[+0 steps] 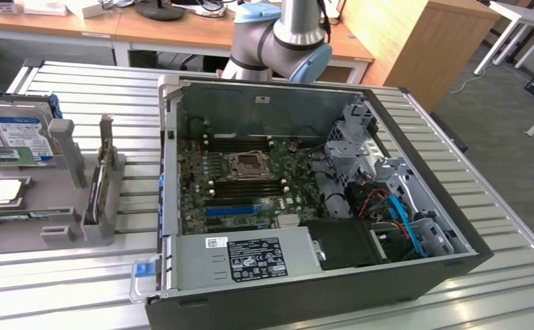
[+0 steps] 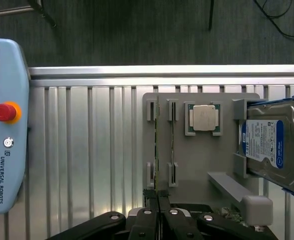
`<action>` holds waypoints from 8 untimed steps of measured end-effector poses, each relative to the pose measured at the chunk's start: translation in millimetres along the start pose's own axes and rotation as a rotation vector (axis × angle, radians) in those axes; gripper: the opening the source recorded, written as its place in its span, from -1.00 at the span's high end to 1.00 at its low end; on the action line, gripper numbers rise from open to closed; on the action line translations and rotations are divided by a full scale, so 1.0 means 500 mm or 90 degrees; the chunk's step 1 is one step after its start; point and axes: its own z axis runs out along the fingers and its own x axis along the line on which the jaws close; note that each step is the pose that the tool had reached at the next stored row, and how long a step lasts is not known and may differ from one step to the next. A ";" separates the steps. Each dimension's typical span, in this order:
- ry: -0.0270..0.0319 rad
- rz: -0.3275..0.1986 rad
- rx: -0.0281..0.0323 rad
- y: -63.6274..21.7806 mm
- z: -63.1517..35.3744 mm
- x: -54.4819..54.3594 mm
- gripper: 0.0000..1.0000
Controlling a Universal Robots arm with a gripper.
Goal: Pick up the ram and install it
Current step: 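Pick up the ram and move it above insertion slot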
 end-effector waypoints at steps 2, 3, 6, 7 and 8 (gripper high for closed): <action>0.0000 0.000 0.0000 0.000 -0.005 0.000 0.76; 0.0000 0.000 0.0001 0.000 -0.008 0.000 0.76; 0.0000 0.000 0.0003 0.000 -0.019 0.000 0.76; 0.0000 0.000 0.0003 0.000 -0.023 0.000 0.76; 0.0000 0.000 0.0003 0.000 -0.027 0.000 0.76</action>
